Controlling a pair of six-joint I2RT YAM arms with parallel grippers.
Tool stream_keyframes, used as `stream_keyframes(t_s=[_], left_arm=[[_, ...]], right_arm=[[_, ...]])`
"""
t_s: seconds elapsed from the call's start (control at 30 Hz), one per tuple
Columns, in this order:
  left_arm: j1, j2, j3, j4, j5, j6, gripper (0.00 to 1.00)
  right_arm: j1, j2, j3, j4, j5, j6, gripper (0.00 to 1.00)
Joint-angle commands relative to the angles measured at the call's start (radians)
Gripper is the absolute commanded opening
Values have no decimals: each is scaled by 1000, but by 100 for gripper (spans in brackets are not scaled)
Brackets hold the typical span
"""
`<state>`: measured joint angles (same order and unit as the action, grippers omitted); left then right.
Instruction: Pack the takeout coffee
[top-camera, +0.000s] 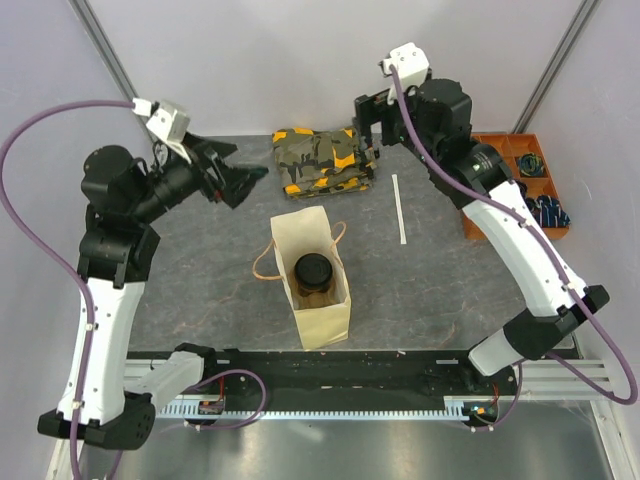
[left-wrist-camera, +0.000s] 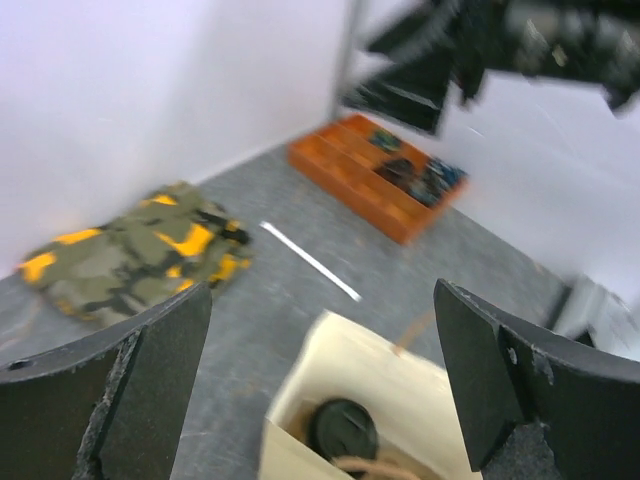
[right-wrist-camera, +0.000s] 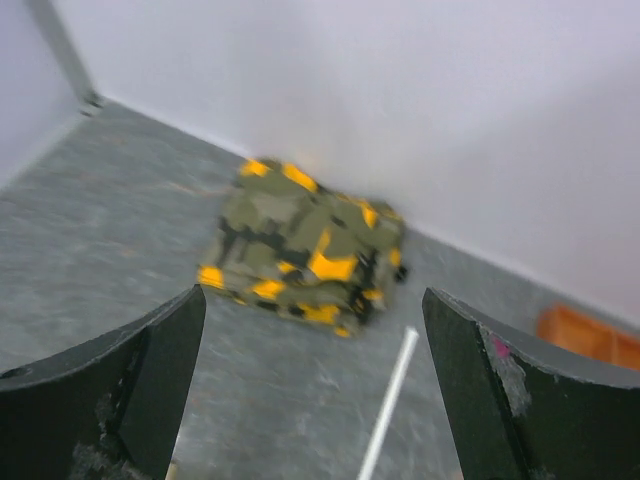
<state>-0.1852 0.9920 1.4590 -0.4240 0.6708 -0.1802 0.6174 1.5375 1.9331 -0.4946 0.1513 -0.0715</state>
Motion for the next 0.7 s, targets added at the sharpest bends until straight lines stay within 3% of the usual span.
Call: stream_keyframes(t_s=[0.0,0.13,0.23,0.37,0.57,0.67], left_arm=[[4,75,93,-82,-307,-44,100],[13,96,98,-101,-541,-59,100],[20,108,89,-111,-588,-56,100],[30,122,75,-134,-591,-32,100],[47,91,-26,-102,-643,131,100],[47,82,-61,-90,-668,179,100]], right_arm=[[-125,4,-109,-140,53,65,98],[-273,85,-160,-244,4,70,96],[-359,222,-128,-304,-58,70,84],[-397,445,-4,-384,-82,27,61],[-406,660,156,-461,-137,6,46],[-406,760,242,-507,-148,2,45]])
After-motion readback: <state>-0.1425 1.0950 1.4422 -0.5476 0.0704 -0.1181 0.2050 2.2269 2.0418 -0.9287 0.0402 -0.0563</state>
